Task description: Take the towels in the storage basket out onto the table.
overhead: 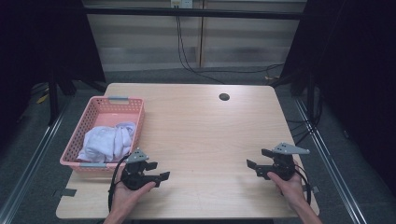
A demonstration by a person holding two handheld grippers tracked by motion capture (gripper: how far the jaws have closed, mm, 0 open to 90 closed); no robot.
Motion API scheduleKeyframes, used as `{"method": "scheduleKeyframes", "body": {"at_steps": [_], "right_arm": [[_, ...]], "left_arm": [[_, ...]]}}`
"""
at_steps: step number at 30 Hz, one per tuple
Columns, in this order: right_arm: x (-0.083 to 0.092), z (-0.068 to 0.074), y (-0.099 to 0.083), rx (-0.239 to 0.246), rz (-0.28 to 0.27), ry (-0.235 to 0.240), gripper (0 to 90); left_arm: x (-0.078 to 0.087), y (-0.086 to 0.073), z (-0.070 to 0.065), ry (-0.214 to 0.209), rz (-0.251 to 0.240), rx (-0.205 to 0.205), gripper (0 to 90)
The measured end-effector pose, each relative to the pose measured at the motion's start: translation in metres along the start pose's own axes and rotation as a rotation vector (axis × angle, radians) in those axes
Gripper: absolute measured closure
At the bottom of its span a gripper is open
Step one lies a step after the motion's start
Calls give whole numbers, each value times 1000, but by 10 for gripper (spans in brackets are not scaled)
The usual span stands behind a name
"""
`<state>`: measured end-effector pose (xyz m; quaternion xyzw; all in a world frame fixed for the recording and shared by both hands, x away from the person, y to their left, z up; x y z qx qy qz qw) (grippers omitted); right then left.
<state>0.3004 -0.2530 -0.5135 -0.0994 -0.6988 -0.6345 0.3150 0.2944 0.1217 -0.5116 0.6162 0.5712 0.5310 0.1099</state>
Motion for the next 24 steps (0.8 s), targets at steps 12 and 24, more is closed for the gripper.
{"method": "scheduleKeyframes", "body": {"at_steps": [12,24], "right_arm": [[3,3,-1,-23,17,21,166],[29,10,0,19,-21,4,223]], "left_arm": [[2,3,-6,-24,-6,-11,360],[47,21,2,43,-86,1,366]]}}
Point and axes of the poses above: each handheld gripper's, and its own axes: x roughly backward along the jaws, y roughly out of its top, z roughly to its left, the point moved 7 cm from there along -x, roughly forward along the jaws, and after that the axes turned 15 degrees about -y, right-handed, at the moved point
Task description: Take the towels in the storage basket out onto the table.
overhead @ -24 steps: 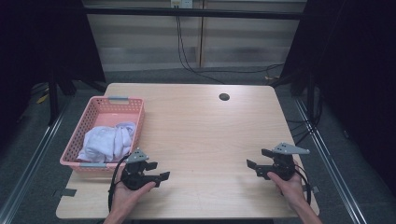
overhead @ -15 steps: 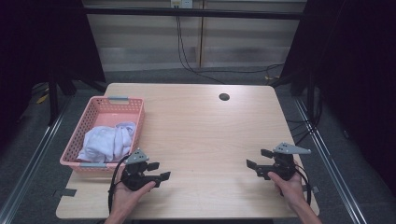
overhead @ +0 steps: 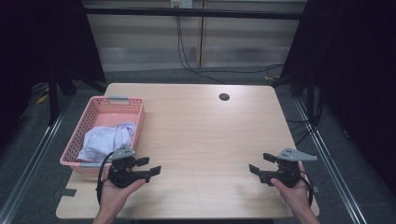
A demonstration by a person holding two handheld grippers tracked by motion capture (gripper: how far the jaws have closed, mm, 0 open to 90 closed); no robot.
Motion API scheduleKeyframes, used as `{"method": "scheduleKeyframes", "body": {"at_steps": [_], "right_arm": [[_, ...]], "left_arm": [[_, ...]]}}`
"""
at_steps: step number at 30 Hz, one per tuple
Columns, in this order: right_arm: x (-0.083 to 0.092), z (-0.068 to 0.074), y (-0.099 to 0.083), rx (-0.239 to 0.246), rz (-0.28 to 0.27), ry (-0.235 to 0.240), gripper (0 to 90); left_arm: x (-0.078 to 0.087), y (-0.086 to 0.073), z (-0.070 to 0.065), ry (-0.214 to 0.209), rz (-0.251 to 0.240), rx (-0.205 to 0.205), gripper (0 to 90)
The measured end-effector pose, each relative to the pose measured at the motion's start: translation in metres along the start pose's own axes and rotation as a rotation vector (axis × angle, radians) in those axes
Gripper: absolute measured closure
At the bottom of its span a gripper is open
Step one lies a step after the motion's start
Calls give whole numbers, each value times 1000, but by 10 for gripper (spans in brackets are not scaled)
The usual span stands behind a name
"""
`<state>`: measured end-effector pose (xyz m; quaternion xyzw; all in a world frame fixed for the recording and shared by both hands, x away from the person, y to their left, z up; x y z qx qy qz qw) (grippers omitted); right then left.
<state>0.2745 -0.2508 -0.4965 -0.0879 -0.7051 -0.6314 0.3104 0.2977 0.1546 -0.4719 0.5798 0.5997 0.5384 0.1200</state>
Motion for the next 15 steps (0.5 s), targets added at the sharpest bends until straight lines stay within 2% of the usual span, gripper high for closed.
{"method": "scheduleKeyframes", "body": {"at_steps": [3,7,9,11,15], "right_arm": [[-4,-1,-3,-6,20,7,216],[-7,1,-3,-4,30,17,215],[-8,3,-4,11,31,20,214],[-8,4,-4,7,30,23,212],[-9,4,-4,14,37,31,210]], "left_arm": [[11,6,3,10,-8,-5,349],[23,11,9,9,7,-38,321],[31,13,17,56,8,-36,313],[40,15,23,67,2,-30,295],[63,24,37,120,-20,-28,265]]}}
Point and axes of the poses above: each handheld gripper's, and its own axes: x roughly backward along the jaws, y roughly out of its top, z roughly to its left, the point moved 7 cm from there along -x, roughly forward along the jaws, and after that the axes turned 15 degrees about -y, right-handed, at the moved point
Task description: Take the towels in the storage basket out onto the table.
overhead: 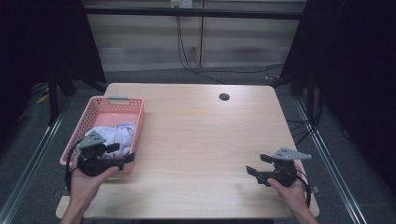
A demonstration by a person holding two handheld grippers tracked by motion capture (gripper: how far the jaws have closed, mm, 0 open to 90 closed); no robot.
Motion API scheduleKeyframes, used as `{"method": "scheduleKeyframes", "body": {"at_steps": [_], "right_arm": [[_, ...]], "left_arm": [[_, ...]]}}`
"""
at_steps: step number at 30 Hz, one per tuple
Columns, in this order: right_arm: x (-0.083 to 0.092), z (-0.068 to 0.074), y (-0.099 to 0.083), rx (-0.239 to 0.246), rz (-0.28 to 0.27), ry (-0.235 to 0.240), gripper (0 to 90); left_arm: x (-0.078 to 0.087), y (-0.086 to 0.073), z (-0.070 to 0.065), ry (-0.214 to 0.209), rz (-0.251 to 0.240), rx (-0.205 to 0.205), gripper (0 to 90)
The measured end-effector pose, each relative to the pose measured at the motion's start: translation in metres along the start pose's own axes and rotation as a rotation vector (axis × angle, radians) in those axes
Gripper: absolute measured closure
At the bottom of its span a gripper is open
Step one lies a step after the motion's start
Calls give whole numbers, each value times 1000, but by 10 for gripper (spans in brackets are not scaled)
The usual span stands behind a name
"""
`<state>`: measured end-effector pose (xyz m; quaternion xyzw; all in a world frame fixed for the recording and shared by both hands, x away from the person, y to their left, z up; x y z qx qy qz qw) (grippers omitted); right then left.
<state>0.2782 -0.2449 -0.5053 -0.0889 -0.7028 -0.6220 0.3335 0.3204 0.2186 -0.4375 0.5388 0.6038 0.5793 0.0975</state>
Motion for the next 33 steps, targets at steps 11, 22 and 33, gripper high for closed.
{"method": "scheduleKeyframes", "body": {"at_steps": [11,22,33], "right_arm": [[-5,3,-2,7,27,12,210],[-10,2,-6,8,75,12,215],[-13,1,-8,5,98,8,215]], "left_arm": [[22,14,44,93,76,38,220],[20,1,84,129,171,109,192],[-1,-5,102,62,292,202,147]]}}
Point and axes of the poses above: each handheld gripper's, and its own axes: x roughly backward along the jaws, y roughly out of its top, z roughly to its left, the point moved 7 cm from there along -x, roughly forward along the jaws, and after that the axes turned 15 degrees about -y, right-handed, at the moved point
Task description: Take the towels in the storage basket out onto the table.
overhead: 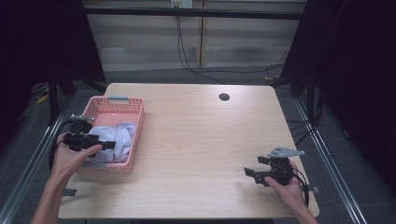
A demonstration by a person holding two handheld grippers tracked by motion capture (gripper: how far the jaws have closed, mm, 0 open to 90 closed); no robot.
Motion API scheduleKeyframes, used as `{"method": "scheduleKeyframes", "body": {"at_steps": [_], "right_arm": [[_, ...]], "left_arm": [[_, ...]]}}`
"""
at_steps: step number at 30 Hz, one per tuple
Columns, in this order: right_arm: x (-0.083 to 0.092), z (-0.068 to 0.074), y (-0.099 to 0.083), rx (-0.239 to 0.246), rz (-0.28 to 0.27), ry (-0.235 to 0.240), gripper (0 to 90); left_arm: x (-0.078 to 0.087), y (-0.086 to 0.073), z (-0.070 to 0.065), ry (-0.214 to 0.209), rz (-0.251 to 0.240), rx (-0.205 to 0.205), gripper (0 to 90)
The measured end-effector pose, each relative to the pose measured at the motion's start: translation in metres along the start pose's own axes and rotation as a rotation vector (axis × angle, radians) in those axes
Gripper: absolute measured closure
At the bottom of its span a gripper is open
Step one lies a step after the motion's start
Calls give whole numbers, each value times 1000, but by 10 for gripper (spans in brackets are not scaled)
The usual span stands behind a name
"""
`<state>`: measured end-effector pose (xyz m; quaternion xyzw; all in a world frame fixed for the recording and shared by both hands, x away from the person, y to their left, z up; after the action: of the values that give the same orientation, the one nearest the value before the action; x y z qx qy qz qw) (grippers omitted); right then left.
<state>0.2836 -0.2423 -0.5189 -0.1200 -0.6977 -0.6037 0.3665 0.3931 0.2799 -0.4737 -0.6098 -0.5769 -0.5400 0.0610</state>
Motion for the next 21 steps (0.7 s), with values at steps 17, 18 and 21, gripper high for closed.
{"method": "scheduleKeyframes", "body": {"at_steps": [17,18,21], "right_arm": [[-3,-4,-1,-26,22,9,223],[-4,-4,-2,-24,24,6,223],[-4,-3,-2,-20,27,12,223]], "left_arm": [[-24,-4,20,90,263,-8,157],[-28,-4,20,91,266,-1,149],[-37,-4,20,92,317,8,101]]}}
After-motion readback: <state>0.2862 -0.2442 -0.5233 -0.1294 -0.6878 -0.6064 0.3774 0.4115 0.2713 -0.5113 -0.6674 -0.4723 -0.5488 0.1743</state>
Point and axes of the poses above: each handheld gripper's, and its own axes: x roughly backward along the jaws, y roughly out of its top, z roughly to its left, the point moved 7 cm from there along -x, roughly forward along the jaws, and after that the axes turned 15 degrees about -y, right-handed, at the moved point
